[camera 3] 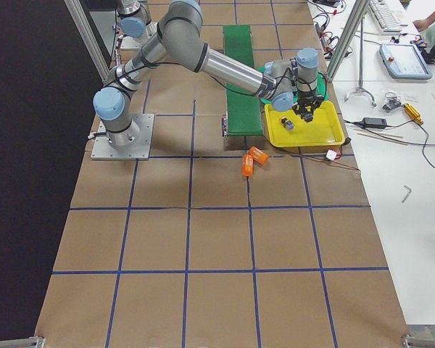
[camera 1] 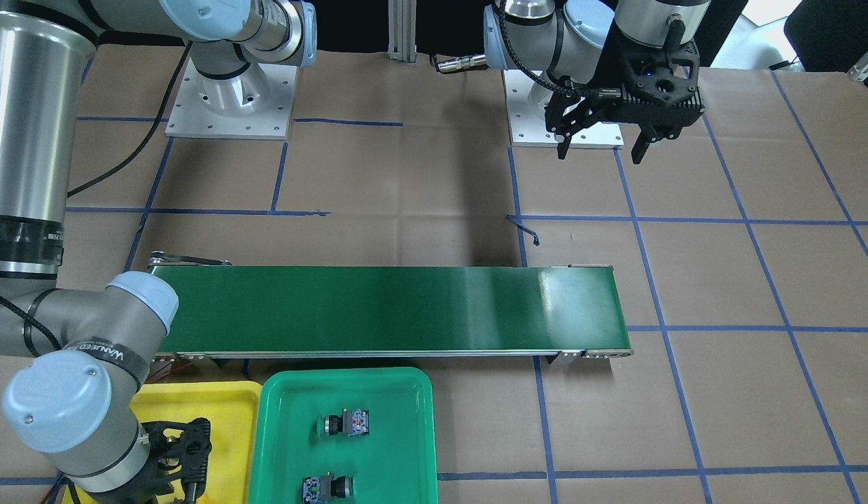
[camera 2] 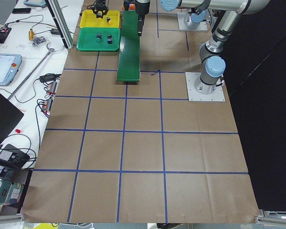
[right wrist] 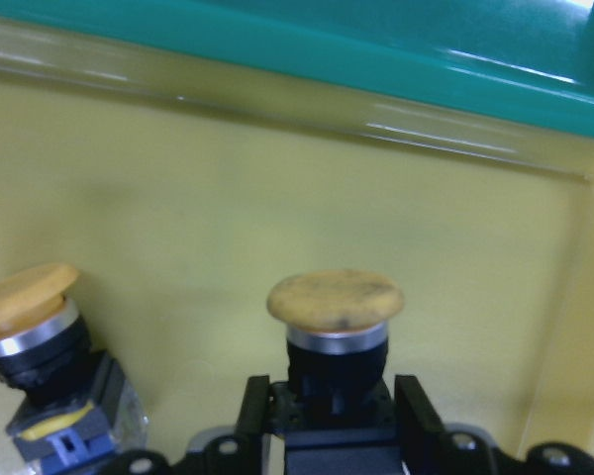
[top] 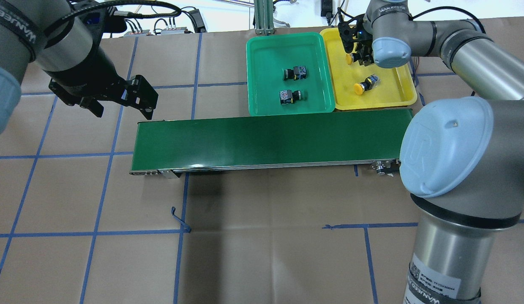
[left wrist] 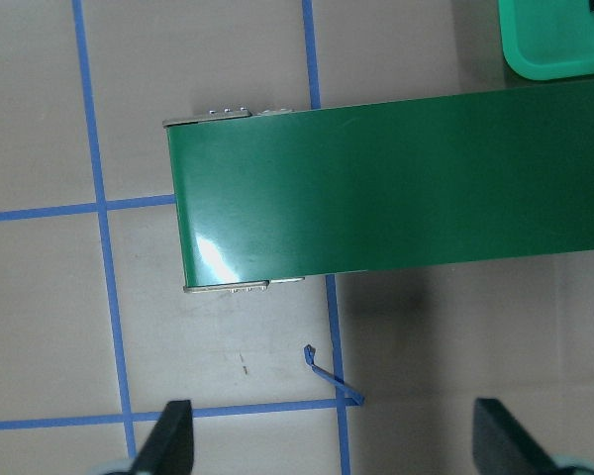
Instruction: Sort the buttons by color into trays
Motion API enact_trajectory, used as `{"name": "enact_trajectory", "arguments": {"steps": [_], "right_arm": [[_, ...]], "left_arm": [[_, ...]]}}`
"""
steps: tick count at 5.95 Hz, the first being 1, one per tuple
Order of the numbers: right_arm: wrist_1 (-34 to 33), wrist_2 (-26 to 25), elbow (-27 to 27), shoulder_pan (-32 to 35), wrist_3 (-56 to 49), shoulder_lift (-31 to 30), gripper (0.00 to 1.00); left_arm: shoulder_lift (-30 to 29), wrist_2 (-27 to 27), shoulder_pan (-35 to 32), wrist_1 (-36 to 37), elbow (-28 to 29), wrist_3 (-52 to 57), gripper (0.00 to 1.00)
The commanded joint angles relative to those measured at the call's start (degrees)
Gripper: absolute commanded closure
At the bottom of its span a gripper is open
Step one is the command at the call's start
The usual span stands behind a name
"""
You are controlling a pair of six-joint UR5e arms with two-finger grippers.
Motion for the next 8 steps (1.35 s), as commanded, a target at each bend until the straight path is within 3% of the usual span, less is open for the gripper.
{"name": "enact_trajectory", "arguments": {"steps": [1, 3, 5, 7, 8], "right_arm": [[5.67, -0.69, 0.65, -0.05, 4.79, -5.6, 0.0], [17.78, -0.69, 2.15, -0.05, 17.24, -12.63, 0.0], [28.44, 0.01, 11.15, 1.17, 37.35, -26.21, 0.0], [28.66, -0.16, 22.32, 1.79, 61.64, -40.82, 0.0], [30.14, 0.01, 23.41, 1.97, 75.53, -43.84, 0.0]], "left_arm": [[0.0, 0.03, 0.0, 0.0, 0.0, 0.0, 0.01], [0.0, 0.03, 0.09, 0.0, 0.08, 0.0, 0.01], [0.0, 0.11, 0.09, 0.0, 0.09, 0.0, 0.01], [0.09, 0.2, 0.09, 0.0, 0.09, 0.0, 0.01], [0.09, 0.2, 0.0, 0.0, 0.09, 0.0, 0.01]]}}
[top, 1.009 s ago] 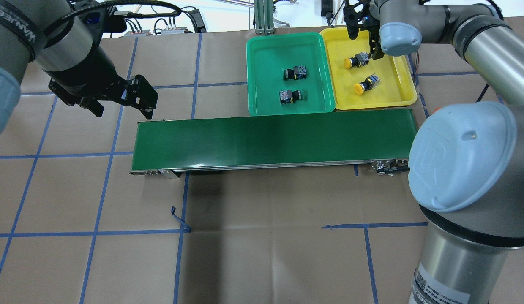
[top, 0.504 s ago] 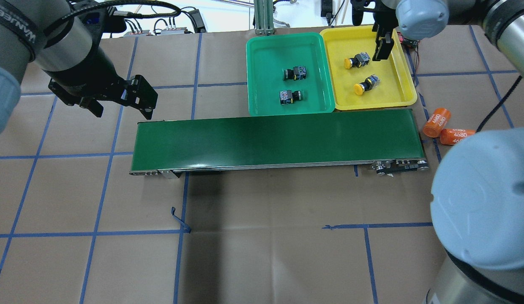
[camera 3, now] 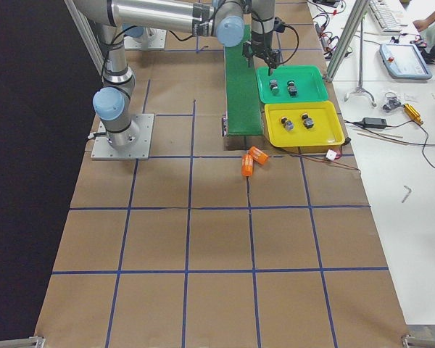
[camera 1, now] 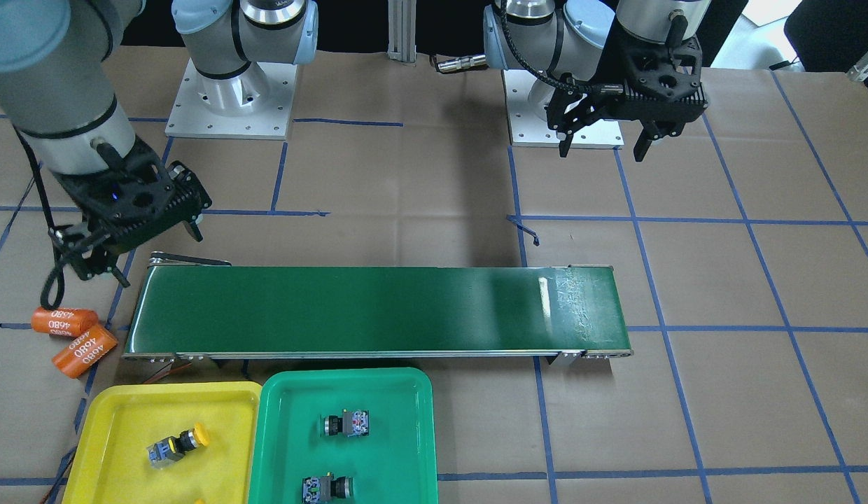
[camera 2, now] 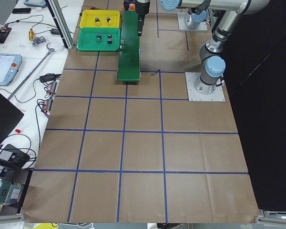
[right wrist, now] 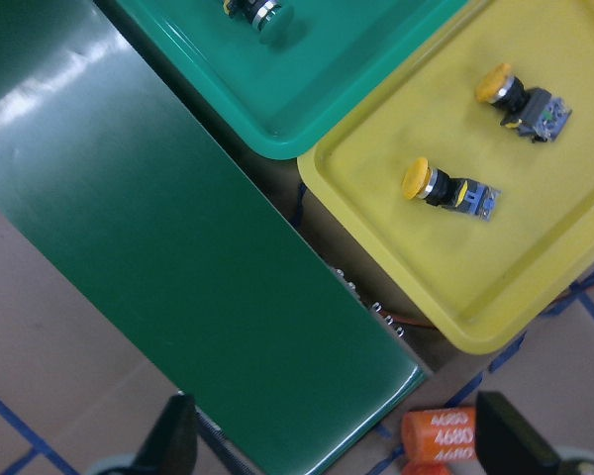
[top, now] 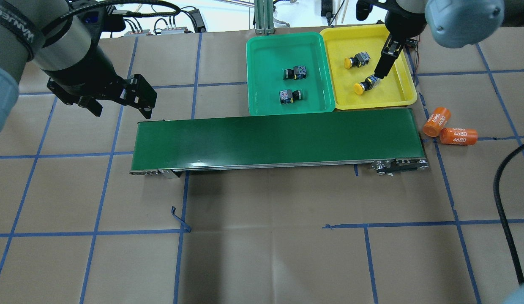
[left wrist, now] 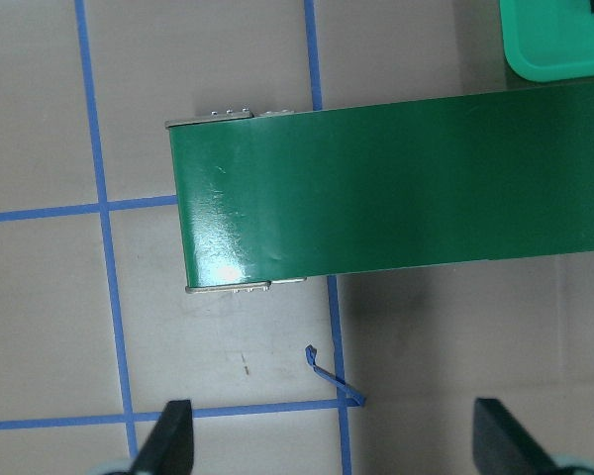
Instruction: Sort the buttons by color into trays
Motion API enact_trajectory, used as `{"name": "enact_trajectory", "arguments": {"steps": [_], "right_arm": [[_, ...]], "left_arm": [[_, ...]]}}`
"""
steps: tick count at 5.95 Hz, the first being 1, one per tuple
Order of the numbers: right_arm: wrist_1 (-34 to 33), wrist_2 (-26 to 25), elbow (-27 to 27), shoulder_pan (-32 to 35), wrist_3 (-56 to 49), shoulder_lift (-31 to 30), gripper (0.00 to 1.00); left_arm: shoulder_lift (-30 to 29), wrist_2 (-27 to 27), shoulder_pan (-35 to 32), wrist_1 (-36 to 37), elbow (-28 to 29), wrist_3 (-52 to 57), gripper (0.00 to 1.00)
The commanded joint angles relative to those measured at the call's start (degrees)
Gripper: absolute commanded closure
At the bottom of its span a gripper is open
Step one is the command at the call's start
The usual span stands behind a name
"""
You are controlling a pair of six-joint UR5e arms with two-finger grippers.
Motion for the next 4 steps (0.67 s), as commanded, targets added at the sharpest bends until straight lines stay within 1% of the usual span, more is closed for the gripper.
{"name": "enact_trajectory", "arguments": {"steps": [1, 2, 3, 4], "right_arm": [[5.01, 0.37, 1.97, 0.18, 27.0, -4.78, 0.0], [5.04, 1.33, 1.88, 0.88, 32.09, -5.13, 0.0], [5.04, 4.64, 1.62, 2.54, 42.06, -5.05, 0.0], [5.48, 4.5, -1.52, 2.99, 48.69, -4.09, 0.0]], "left_arm": [[0.02, -0.25, -0.07, 0.0, -0.09, -0.09, 0.01], [-1.03, -0.43, -0.07, -0.7, 1.13, -1.22, 0.01], [-2.08, -0.87, -0.16, -0.53, 1.41, -5.49, 0.01], [-3.22, -2.52, -0.07, -0.61, 3.06, -7.97, 0.01]]}}
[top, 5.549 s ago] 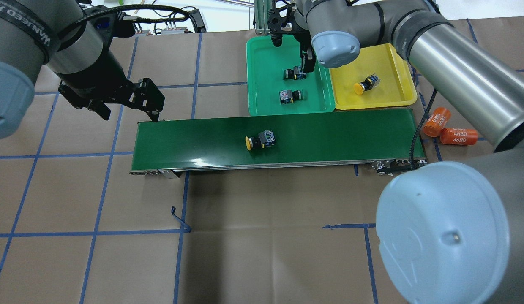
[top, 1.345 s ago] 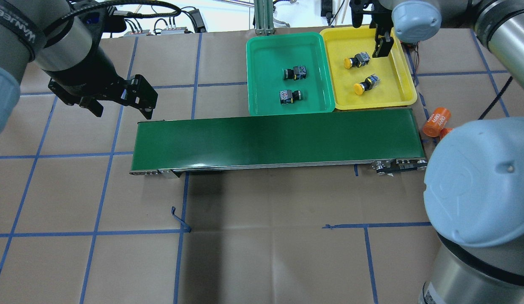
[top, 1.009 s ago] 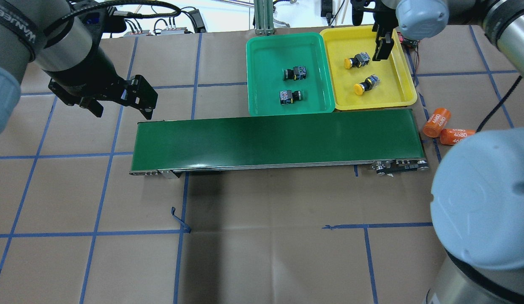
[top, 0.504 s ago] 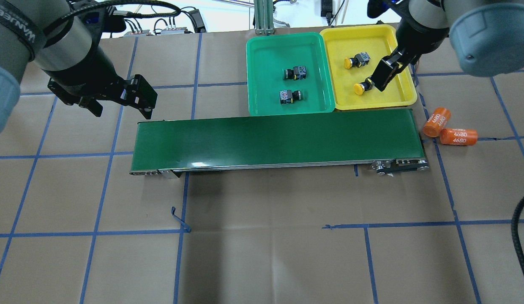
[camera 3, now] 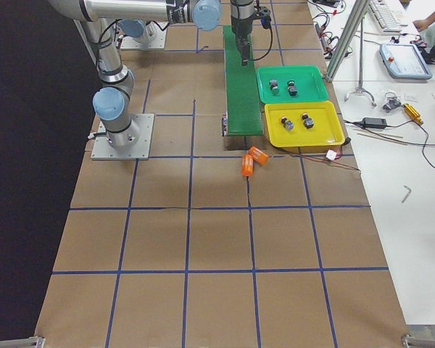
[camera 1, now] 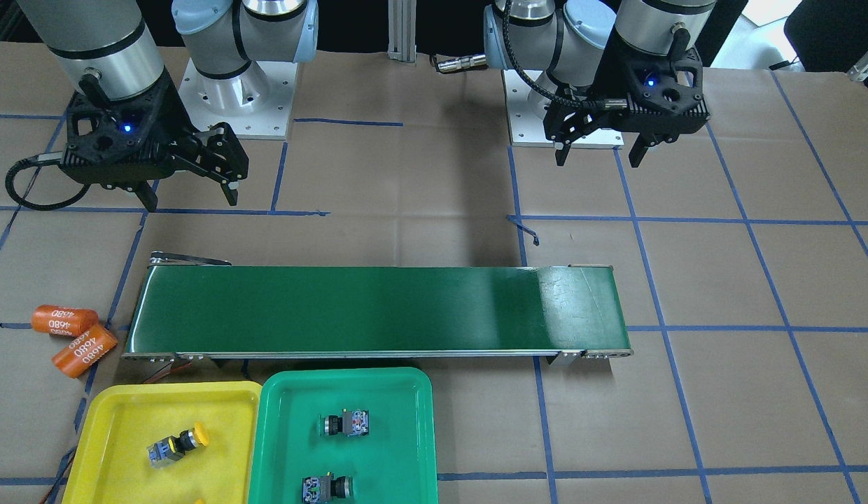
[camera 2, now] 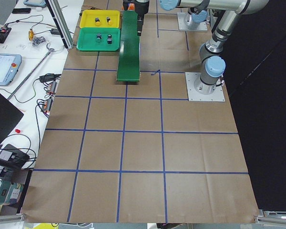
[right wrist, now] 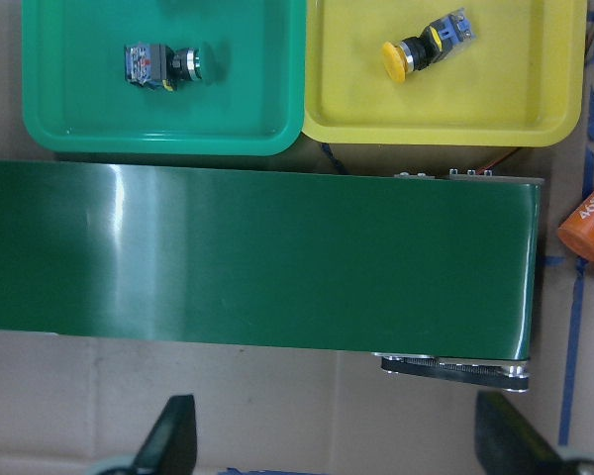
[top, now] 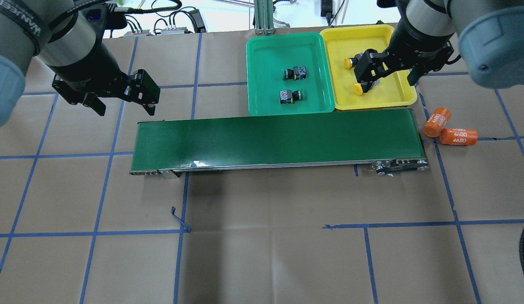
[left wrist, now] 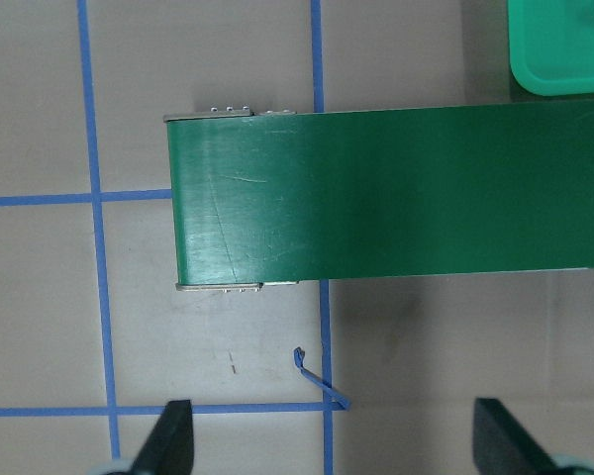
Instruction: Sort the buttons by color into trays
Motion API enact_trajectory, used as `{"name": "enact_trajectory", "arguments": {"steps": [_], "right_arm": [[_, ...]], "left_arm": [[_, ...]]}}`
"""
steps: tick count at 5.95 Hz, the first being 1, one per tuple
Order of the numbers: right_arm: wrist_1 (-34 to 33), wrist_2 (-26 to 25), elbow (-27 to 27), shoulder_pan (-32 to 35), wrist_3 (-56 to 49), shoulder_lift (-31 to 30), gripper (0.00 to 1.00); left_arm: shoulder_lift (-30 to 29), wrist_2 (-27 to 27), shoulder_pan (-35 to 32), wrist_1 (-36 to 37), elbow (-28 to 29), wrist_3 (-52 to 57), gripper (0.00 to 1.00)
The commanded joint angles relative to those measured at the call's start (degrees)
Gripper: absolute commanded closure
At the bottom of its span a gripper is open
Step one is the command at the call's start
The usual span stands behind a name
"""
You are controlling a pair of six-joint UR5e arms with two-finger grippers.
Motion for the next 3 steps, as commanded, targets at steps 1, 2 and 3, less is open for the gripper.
{"name": "enact_trajectory", "arguments": {"steps": [1, 2, 3], "right_arm": [[5.42, -0.38, -5.55, 0.62, 7.65, 1.31, 0.0], [6.86, -2.57, -6.37, 0.62, 7.65, 1.49, 0.0], [6.96, -2.67, -6.12, 0.53, 7.83, 1.41, 0.0]], "left_arm": [[-2.09, -1.38, 0.04, -0.41, 2.79, -2.61, 0.01], [-1.92, -1.2, 0.04, -0.59, 2.72, -2.0, 0.01], [-1.75, -1.12, 0.13, -0.59, 2.72, -1.82, 0.01]]}}
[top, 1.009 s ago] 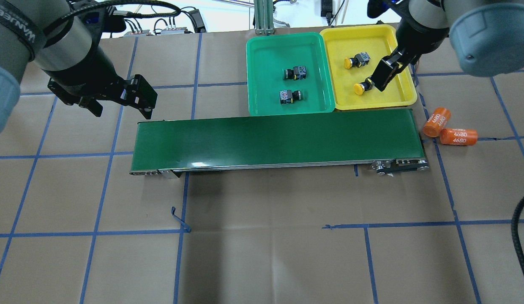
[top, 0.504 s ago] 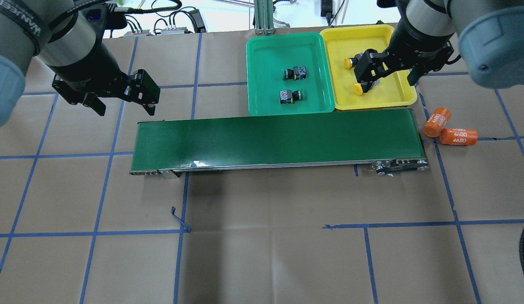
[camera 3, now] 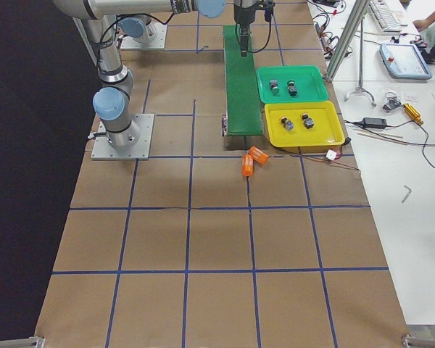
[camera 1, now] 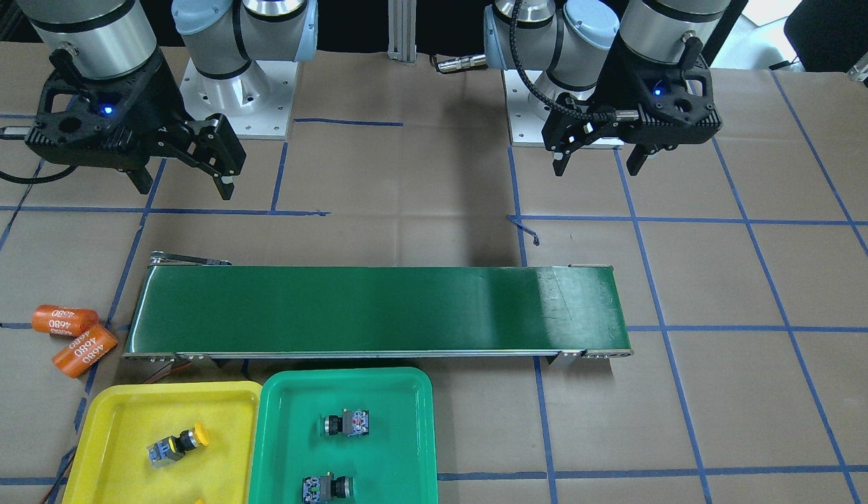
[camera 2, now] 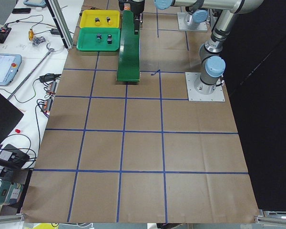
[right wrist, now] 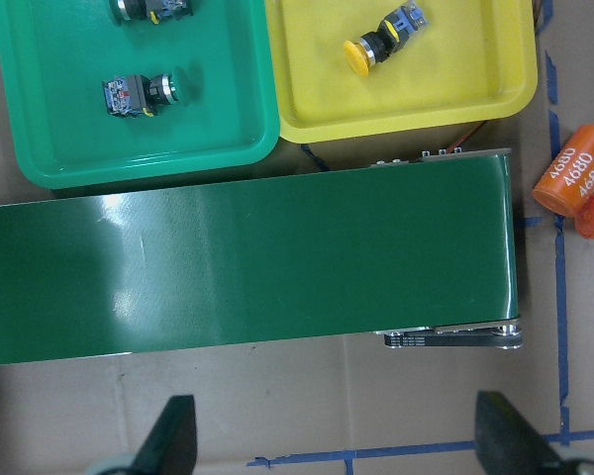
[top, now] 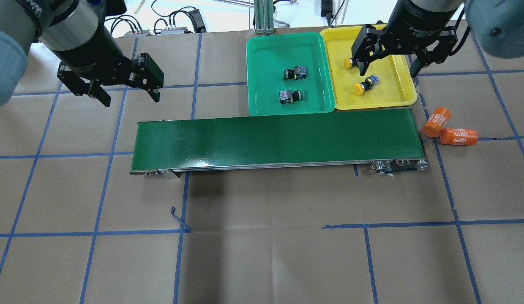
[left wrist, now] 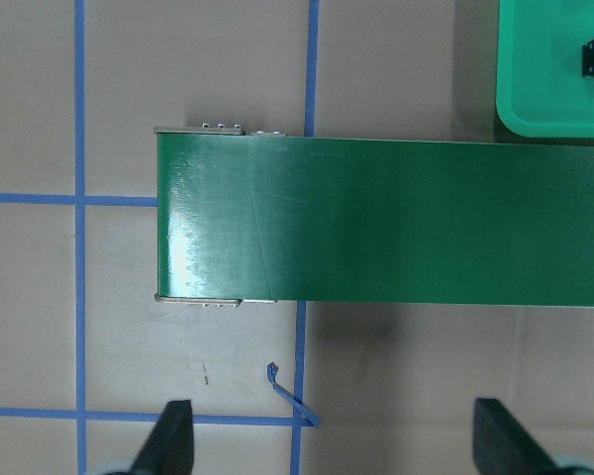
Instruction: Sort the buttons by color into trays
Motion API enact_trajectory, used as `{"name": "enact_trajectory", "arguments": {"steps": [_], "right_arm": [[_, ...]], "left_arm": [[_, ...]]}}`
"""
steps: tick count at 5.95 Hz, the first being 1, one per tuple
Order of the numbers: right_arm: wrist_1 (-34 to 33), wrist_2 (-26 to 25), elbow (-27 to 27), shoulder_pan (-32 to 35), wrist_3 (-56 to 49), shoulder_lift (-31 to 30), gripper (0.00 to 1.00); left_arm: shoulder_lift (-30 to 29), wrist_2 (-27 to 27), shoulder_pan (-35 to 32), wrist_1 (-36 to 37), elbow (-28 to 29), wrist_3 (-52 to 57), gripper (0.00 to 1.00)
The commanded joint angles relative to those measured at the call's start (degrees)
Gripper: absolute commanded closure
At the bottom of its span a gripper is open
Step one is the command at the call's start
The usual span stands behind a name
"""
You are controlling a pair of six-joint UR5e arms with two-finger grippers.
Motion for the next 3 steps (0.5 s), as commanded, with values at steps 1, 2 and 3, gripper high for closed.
{"name": "enact_trajectory", "arguments": {"steps": [1, 2, 3], "right_arm": [[0.57, -0.58, -0.06, -0.05, 0.36, 0.04, 0.0], [0.66, -0.58, 0.03, -0.05, 0.44, 0.04, 0.0], [0.57, -0.5, 0.12, 0.04, 0.36, 0.12, 0.0]], "left_arm": [[0.42, 0.06, -0.12, 0.03, -0.17, 0.2, 0.01], [0.25, 0.15, -0.21, 0.38, -0.52, 0.54, 0.01], [1.29, -0.28, -0.04, 0.82, -1.57, 0.72, 0.01]]}}
